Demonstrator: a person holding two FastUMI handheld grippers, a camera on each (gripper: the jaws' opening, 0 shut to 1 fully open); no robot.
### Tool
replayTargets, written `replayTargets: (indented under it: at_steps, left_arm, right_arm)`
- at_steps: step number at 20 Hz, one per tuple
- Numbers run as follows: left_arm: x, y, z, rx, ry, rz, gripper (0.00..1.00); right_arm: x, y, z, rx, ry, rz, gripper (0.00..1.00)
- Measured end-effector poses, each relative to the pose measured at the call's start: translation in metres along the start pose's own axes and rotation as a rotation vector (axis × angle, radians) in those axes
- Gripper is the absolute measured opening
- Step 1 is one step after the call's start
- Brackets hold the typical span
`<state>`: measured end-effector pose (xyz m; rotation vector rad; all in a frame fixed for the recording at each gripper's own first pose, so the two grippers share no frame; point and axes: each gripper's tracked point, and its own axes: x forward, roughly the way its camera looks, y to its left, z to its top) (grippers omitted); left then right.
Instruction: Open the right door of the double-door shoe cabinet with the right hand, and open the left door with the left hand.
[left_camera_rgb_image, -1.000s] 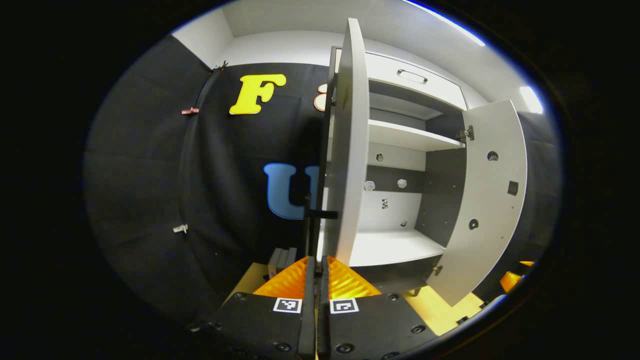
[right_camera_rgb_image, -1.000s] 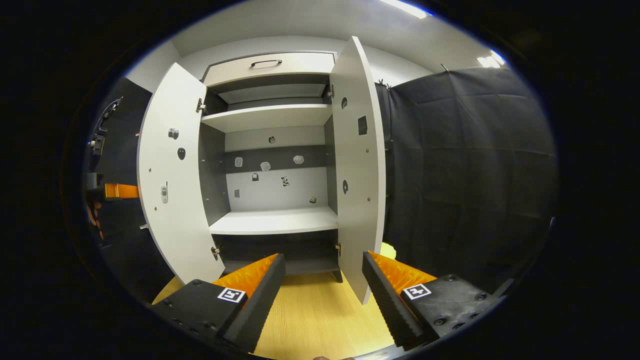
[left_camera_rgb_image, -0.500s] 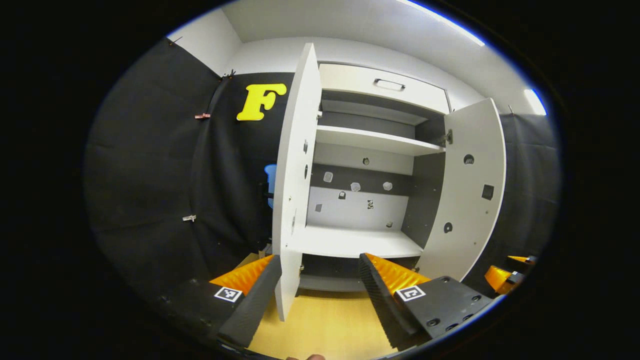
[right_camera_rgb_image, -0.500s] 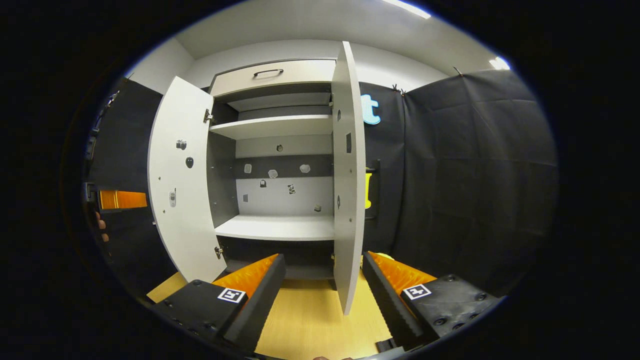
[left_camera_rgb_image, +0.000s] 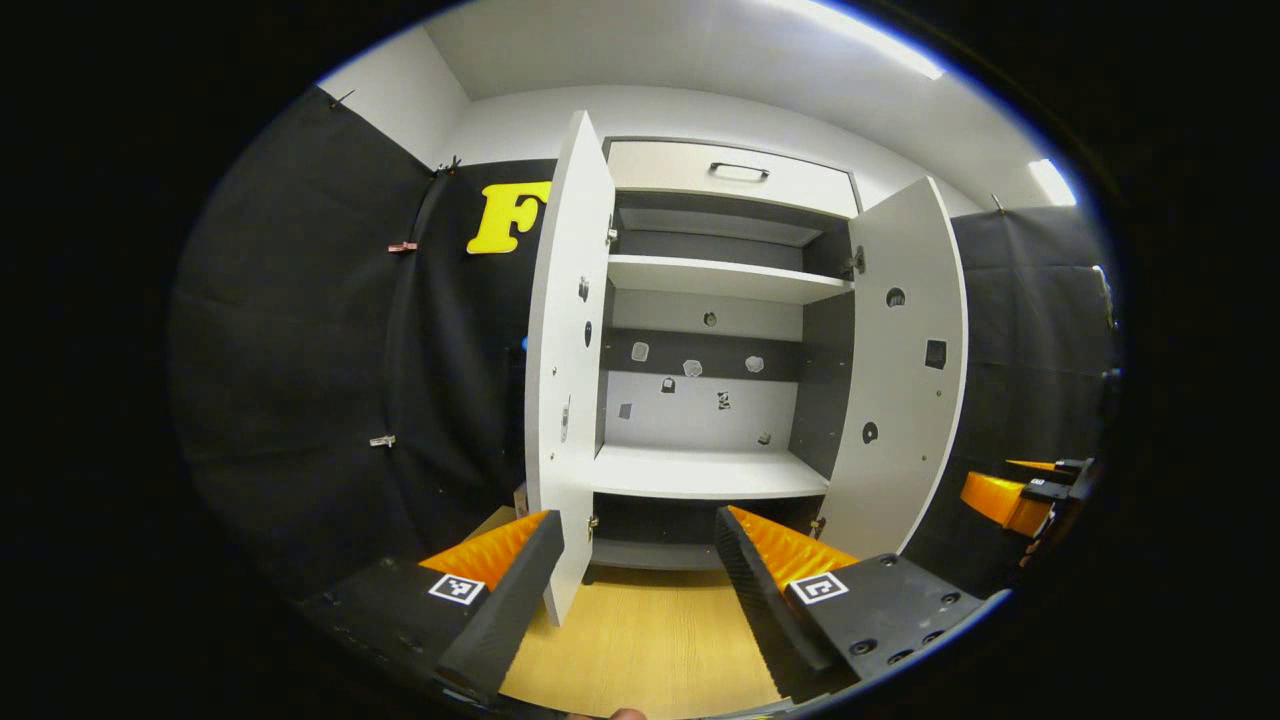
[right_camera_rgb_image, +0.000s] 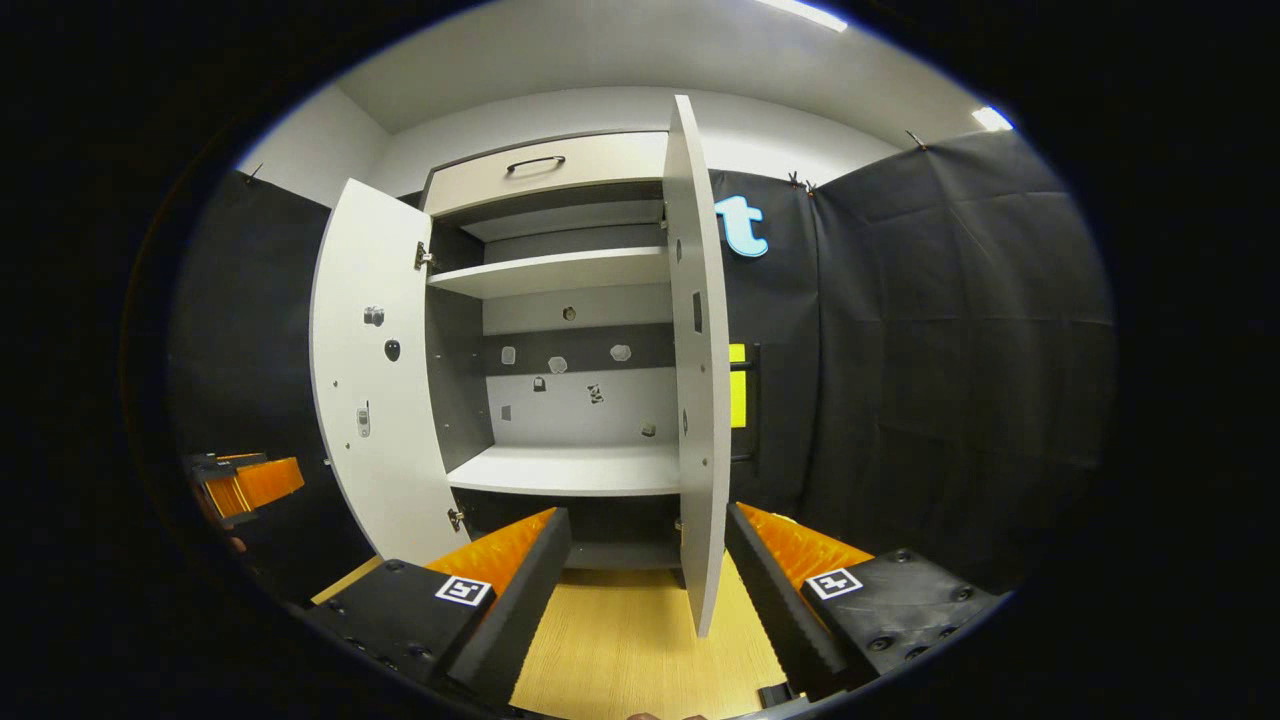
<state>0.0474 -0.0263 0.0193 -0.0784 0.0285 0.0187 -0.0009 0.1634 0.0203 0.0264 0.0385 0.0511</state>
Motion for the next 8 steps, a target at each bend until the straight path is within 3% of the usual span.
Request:
replayTargets:
  at_steps: [8]
  left_arm:
    - [0.015,0.018,0.010,0.071,-0.034,-0.005,0.95]
  right_arm:
    - [0.011,0.025,0.004,-0.003,-0.010,-0.018,0.98]
